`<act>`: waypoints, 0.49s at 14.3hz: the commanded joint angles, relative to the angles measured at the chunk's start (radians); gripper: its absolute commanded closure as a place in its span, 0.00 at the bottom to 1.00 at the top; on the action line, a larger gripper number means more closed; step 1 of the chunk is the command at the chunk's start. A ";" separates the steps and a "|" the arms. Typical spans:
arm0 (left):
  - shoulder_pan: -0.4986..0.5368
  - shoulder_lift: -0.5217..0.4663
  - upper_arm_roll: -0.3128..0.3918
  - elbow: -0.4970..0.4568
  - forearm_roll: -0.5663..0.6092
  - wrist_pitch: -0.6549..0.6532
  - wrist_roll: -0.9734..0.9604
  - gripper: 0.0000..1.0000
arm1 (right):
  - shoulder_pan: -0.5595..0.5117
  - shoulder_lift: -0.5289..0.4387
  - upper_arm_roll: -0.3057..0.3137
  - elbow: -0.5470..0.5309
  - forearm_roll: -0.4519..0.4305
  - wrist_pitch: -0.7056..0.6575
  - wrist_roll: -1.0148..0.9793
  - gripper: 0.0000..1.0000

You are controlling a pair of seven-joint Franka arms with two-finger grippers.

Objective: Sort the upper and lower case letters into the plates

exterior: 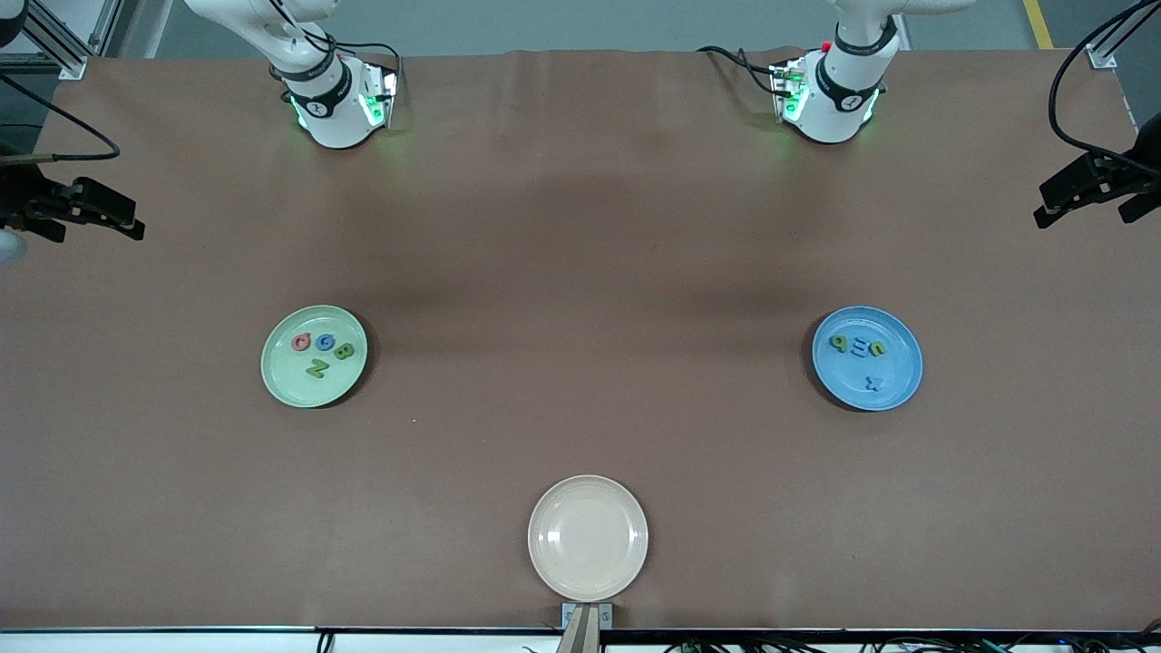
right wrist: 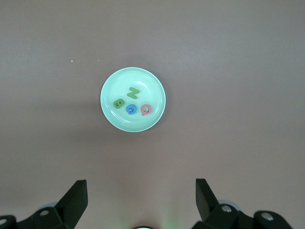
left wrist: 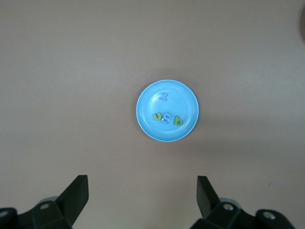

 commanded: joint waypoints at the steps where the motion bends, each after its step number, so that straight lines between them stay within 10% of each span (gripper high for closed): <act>1: 0.057 0.014 -0.064 0.017 -0.039 -0.012 0.018 0.00 | -0.014 -0.079 0.006 -0.085 0.004 0.031 -0.017 0.00; 7: 0.037 0.120 -0.066 0.129 -0.045 -0.010 0.011 0.00 | -0.014 -0.098 0.007 -0.086 0.003 0.022 -0.017 0.00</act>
